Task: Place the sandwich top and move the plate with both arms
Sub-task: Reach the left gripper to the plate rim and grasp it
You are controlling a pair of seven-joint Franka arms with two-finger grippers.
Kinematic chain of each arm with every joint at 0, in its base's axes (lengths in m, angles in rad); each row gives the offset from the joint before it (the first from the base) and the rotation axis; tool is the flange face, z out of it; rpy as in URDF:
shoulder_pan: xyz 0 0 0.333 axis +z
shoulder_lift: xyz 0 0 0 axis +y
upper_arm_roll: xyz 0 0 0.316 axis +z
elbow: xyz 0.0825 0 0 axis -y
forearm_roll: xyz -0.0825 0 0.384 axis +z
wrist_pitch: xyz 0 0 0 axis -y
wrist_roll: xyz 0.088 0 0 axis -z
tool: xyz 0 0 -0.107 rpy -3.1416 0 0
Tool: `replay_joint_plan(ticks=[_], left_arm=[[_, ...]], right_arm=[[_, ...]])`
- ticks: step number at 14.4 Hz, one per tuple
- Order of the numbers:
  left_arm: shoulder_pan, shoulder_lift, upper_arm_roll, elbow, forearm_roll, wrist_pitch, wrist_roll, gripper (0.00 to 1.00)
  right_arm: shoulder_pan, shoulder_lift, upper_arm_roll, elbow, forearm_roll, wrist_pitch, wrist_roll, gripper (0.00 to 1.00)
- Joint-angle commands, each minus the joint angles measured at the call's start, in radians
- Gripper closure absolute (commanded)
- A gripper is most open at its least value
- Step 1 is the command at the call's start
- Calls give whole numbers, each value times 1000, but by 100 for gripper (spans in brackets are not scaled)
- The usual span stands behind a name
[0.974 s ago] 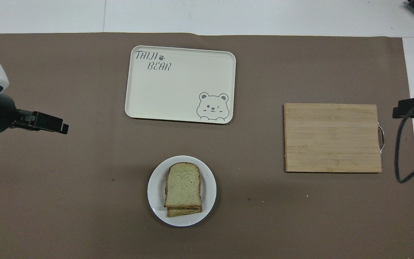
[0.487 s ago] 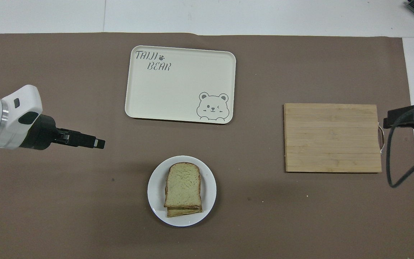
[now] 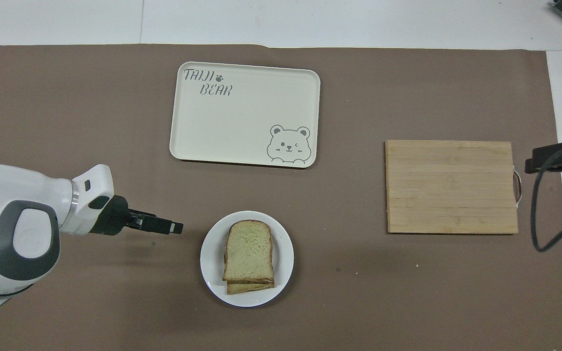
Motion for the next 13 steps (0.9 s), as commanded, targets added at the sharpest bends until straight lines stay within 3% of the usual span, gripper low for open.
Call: replay_joint_plan(ticks=[1, 3, 6, 13], left_arm=[[-77, -67, 11, -145, -68, 100, 40, 0], [-140, -68, 11, -210, -133, 185, 82, 0], [-225, -57, 13, -259, -187, 278, 91, 19], [-249, -47, 13, -293, -187, 292, 103, 44]], right_arm=[[-18, -12, 4, -9, 21, 0, -31, 0], [-13, -10, 4, -12, 6, 24, -32, 0], [-12, -10, 4, -13, 0, 33, -40, 0], [-18, -10, 6, -10, 10, 23, -35, 0]])
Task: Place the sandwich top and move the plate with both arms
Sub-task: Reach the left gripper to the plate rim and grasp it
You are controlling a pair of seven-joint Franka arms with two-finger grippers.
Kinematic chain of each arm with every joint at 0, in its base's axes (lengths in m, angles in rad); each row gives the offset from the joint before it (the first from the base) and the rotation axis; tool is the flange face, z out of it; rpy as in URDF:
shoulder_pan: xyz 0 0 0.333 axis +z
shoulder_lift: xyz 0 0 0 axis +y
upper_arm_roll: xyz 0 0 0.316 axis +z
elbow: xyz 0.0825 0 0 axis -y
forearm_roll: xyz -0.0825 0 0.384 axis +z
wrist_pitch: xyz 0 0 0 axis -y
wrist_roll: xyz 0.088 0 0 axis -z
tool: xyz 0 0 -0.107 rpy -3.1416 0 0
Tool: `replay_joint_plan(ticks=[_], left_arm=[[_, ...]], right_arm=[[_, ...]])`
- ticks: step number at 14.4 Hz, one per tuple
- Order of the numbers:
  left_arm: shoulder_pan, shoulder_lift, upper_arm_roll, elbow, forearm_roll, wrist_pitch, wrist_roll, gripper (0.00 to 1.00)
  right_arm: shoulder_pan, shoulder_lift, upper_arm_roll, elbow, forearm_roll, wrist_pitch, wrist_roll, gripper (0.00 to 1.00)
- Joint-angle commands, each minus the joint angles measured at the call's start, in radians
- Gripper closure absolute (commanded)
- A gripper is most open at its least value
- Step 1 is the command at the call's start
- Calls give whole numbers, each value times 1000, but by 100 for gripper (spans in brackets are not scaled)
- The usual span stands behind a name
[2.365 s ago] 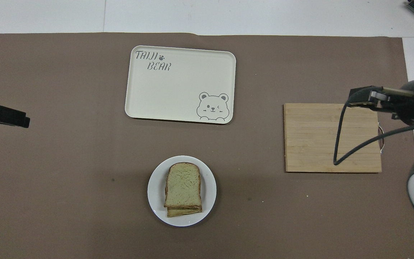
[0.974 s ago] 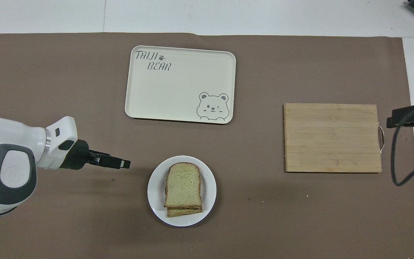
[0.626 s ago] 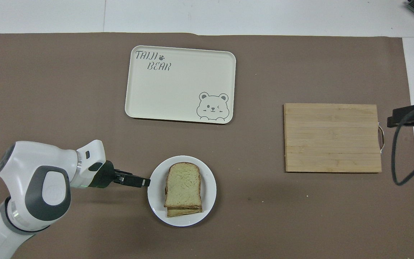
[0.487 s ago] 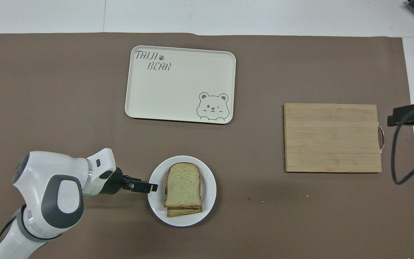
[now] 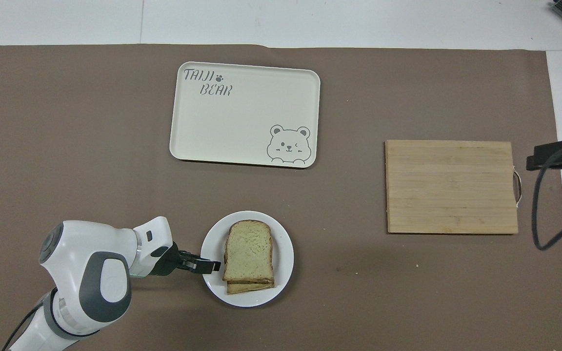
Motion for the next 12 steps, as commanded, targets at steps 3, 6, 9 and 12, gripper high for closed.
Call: replay_joint_plan(ticks=[3, 6, 9, 12], left_arm=[[-57, -18, 13, -44, -20, 46, 21, 58], [-105, 13, 11, -53, -42, 105, 21, 59], [-144, 31, 11, -53, -104, 147, 21, 79], [-138, 34, 14, -46, -106, 141, 19, 100]], right_arm=[[-17, -10, 6, -10, 16, 3, -25, 0], [-17, -10, 6, -10, 16, 5, -25, 0], [-16, -10, 8, -10, 20, 1, -25, 0], [-13, -10, 8, -10, 20, 1, -25, 0]])
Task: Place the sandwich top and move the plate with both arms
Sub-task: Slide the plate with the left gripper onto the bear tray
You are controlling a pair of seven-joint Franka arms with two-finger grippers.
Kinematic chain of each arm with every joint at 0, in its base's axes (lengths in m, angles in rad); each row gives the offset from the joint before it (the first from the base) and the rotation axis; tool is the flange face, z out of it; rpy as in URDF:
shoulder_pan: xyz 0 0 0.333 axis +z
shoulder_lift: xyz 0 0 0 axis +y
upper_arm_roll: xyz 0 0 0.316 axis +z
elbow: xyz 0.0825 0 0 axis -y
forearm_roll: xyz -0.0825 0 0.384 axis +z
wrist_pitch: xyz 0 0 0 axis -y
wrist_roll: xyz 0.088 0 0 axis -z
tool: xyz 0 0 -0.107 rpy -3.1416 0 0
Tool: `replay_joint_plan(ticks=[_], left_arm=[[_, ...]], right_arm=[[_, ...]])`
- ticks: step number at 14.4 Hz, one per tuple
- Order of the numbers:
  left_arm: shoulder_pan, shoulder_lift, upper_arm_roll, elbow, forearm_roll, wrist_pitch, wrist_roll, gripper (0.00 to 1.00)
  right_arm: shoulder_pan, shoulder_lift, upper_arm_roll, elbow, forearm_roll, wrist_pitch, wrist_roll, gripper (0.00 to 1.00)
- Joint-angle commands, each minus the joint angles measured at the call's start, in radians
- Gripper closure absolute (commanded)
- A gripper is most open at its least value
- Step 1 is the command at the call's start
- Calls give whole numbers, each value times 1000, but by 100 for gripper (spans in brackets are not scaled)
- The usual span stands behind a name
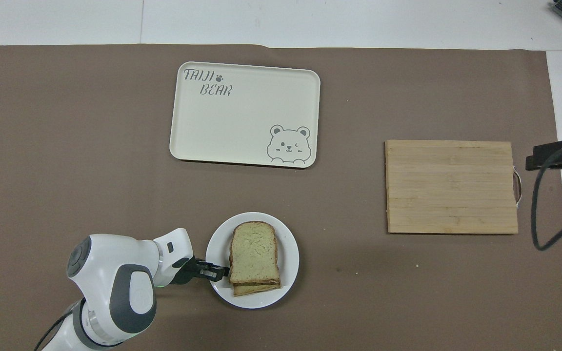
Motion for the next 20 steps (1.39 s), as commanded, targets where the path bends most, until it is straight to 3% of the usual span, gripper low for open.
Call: replay_joint_plan(ticks=[1, 11, 20], left_arm=[[-17, 14, 17, -3, -14, 13, 14, 100], [170, 69, 23, 162, -11, -212, -29, 100], [296, 146, 18, 325, -63, -290, -19, 100]], right_arm=[[-13, -10, 6, -10, 19, 2, -25, 0], [-13, -10, 6, -10, 19, 2, -25, 0], [-11, -10, 6, -10, 19, 2, -25, 0]])
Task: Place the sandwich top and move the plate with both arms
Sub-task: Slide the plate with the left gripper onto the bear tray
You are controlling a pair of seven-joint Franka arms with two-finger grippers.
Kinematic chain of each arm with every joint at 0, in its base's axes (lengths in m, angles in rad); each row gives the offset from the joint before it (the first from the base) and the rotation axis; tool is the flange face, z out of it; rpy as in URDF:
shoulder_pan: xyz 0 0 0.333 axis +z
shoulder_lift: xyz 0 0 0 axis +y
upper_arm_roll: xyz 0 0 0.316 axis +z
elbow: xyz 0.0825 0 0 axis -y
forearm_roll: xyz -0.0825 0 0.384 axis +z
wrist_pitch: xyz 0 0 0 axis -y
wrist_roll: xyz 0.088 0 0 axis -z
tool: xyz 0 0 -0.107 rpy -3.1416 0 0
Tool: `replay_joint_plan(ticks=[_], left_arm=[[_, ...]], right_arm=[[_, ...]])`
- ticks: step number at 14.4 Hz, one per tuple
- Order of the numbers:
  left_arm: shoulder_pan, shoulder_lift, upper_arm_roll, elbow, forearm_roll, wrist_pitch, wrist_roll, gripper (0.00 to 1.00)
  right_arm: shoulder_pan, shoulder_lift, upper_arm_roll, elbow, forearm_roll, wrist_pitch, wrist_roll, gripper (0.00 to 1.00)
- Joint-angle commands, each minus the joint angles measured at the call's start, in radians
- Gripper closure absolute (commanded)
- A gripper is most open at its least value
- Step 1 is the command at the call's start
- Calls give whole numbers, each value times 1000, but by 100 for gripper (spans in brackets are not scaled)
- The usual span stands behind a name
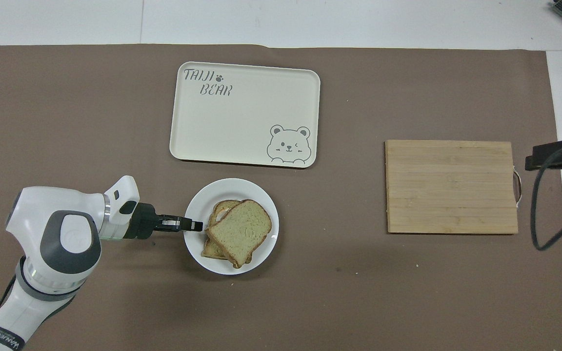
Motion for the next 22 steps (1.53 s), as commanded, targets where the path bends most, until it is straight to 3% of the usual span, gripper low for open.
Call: replay_joint_plan(ticks=[1, 10, 14, 20, 22], left_arm=[[28, 59, -7, 115, -57, -61, -3, 100], [56, 223, -14, 392, -92, -46, -176, 100], [48, 384, -14, 649, -79, -43, -341, 100], [59, 552, -51, 809, -75, 57, -357, 100], [50, 572, -51, 808, -77, 101, -354, 100]], right_arm=[[-12, -10, 5, -10, 19, 2, -25, 0], [-12, -10, 5, -10, 19, 2, -25, 0], [-13, -10, 5, -10, 19, 2, -25, 0], [-13, -10, 5, -9, 19, 2, -24, 0], [-13, -10, 5, -9, 19, 2, -25, 0]])
